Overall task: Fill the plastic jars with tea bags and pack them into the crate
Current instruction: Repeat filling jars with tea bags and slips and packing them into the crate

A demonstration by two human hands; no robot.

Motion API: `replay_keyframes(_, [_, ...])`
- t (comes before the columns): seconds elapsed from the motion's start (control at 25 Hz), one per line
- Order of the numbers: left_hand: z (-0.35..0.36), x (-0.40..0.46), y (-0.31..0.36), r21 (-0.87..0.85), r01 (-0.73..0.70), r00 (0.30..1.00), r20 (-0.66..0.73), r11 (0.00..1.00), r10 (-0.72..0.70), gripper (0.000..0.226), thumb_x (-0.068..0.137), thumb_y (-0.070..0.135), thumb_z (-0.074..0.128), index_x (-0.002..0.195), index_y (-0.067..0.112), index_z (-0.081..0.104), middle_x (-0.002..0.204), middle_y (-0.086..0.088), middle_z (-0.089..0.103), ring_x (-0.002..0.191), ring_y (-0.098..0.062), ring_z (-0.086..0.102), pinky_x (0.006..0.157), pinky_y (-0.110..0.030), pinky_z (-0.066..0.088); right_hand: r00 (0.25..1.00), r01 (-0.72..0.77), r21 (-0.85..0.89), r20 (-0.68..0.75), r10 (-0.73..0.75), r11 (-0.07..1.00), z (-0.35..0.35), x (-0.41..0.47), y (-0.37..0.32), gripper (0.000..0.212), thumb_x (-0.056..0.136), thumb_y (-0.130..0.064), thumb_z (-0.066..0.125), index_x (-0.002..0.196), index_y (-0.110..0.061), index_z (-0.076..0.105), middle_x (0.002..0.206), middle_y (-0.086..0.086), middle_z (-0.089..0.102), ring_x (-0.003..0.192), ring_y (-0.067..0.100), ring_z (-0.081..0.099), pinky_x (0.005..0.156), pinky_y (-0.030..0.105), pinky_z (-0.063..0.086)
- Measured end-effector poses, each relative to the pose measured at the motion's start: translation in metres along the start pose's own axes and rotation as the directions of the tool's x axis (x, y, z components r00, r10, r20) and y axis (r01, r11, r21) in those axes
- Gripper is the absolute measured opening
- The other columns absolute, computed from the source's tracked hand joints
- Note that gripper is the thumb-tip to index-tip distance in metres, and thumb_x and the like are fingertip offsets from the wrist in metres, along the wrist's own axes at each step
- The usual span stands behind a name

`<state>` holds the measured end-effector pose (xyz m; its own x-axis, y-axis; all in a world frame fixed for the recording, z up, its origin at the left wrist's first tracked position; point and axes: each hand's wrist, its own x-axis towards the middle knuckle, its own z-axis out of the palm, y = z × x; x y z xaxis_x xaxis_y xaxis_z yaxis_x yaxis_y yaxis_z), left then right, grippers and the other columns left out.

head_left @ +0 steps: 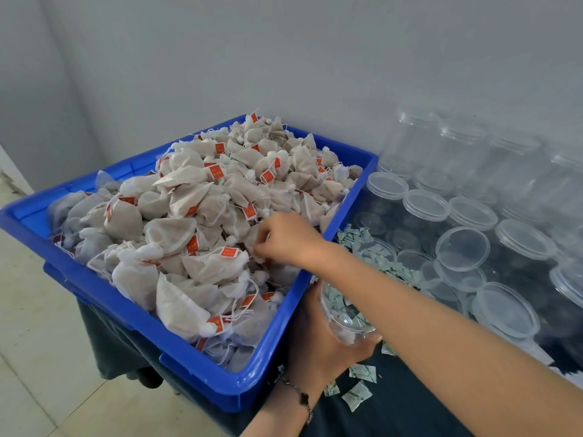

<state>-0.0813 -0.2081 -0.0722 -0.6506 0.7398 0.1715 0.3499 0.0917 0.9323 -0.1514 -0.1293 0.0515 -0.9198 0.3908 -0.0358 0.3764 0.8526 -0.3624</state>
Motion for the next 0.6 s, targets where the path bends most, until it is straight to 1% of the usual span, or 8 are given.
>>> replay_keyframes(0.08, [0.001, -0.001, -0.002, 0.004, -0.021, 1.000, -0.018, 1.000, 0.021, 0.112, 0.047, 0.064, 0.073, 0.141, 0.020, 0.031, 0.142, 0.005, 0.039, 0.131, -0.008, 0.038, 0.109, -0.032, 0.036, 0.997, -0.041, 0.097, -0.060, 0.047, 0.994, -0.026, -0.012, 0.002, 0.033, 0.081, -0.036, 0.068, 0.082, -0.003, 0.068, 0.079, 0.010, 0.071, 0.073, 0.022, 0.067, 0.067, 0.030, 0.054])
replay_keyframes(0.12, [0.003, -0.001, -0.001, -0.009, -0.012, 1.000, -0.008, 1.000, 0.012, 0.112, 0.047, 0.063, 0.073, 0.141, 0.021, 0.031, 0.142, 0.007, 0.039, 0.131, -0.006, 0.038, 0.109, -0.030, 0.036, 0.995, -0.033, 0.111, -0.090, 0.043, 0.993, -0.039, -0.019, 0.004, 0.029, 0.079, -0.037, 0.070, 0.077, -0.009, 0.064, 0.073, 0.004, 0.069, 0.065, 0.015, 0.065, 0.060, 0.021, 0.052])
replay_keyframes(0.24, [0.003, -0.002, 0.002, -0.029, -0.062, 0.997, -0.044, 0.998, 0.060, 0.102, 0.048, 0.061, 0.075, 0.135, 0.029, 0.034, 0.135, 0.013, 0.041, 0.127, 0.001, 0.039, 0.105, -0.016, 0.035, 0.973, -0.013, 0.075, -0.231, 0.030, 0.997, -0.078, -0.050, 0.007, 0.021, 0.073, -0.022, 0.070, 0.068, -0.026, 0.050, 0.065, -0.011, 0.054, 0.055, 0.000, 0.048, 0.047, 0.004, 0.035])
replay_keyframes(0.32, [0.000, -0.003, 0.004, -0.013, -0.131, 0.986, -0.102, 0.991, 0.129, 0.095, 0.048, 0.062, 0.073, 0.130, 0.035, 0.033, 0.127, 0.019, 0.042, 0.120, 0.006, 0.042, 0.098, -0.006, 0.032, 0.974, -0.025, 0.037, -0.222, 0.033, 0.999, -0.094, -0.074, 0.013, 0.019, 0.071, -0.020, 0.067, 0.064, -0.027, 0.050, 0.060, -0.012, 0.052, 0.053, -0.002, 0.047, 0.047, 0.006, 0.035])
replay_keyframes(0.36, [0.000, -0.003, 0.006, 0.005, -0.138, 0.983, -0.119, 0.990, 0.138, 0.096, 0.047, 0.064, 0.071, 0.130, 0.032, 0.035, 0.124, 0.019, 0.042, 0.118, 0.003, 0.043, 0.096, -0.006, 0.033, 0.992, -0.043, -0.017, -0.123, 0.040, 0.999, -0.097, -0.085, 0.015, 0.016, 0.072, -0.021, 0.066, 0.066, -0.027, 0.051, 0.061, -0.012, 0.053, 0.053, -0.002, 0.048, 0.046, 0.010, 0.035])
replay_keyframes(0.44, [-0.001, -0.003, 0.008, 0.055, -0.123, 0.984, -0.120, 0.991, 0.129, 0.103, 0.045, 0.066, 0.068, 0.132, 0.018, 0.040, 0.126, 0.010, 0.047, 0.118, -0.008, 0.048, 0.096, -0.019, 0.041, 0.977, -0.072, -0.213, 0.179, 0.112, 0.974, -0.089, -0.095, 0.018, 0.009, 0.078, -0.031, 0.063, 0.076, -0.026, 0.055, 0.072, -0.010, 0.059, 0.061, 0.002, 0.053, 0.050, 0.018, 0.037])
replay_keyframes(0.48, [-0.002, -0.003, 0.009, 0.064, -0.116, 0.986, -0.114, 0.991, 0.122, 0.106, 0.046, 0.065, 0.069, 0.134, 0.013, 0.040, 0.129, 0.004, 0.048, 0.120, -0.012, 0.048, 0.097, -0.026, 0.043, 0.961, -0.055, -0.305, 0.243, 0.133, 0.951, -0.081, -0.093, 0.018, 0.011, 0.082, -0.037, 0.061, 0.081, -0.026, 0.056, 0.078, -0.010, 0.060, 0.068, 0.006, 0.055, 0.052, 0.022, 0.038])
replay_keyframes(0.6, [-0.003, -0.002, 0.010, 0.048, -0.126, 0.988, -0.084, 0.991, 0.130, 0.103, 0.051, 0.051, 0.079, 0.137, 0.010, 0.040, 0.133, -0.001, 0.047, 0.125, -0.011, 0.046, 0.102, -0.031, 0.041, 1.000, 0.007, -0.294, -0.026, -0.015, 0.956, -0.055, -0.062, 0.010, 0.012, 0.093, -0.031, 0.050, 0.092, -0.022, 0.058, 0.086, -0.003, 0.063, 0.077, 0.015, 0.059, 0.060, 0.031, 0.048])
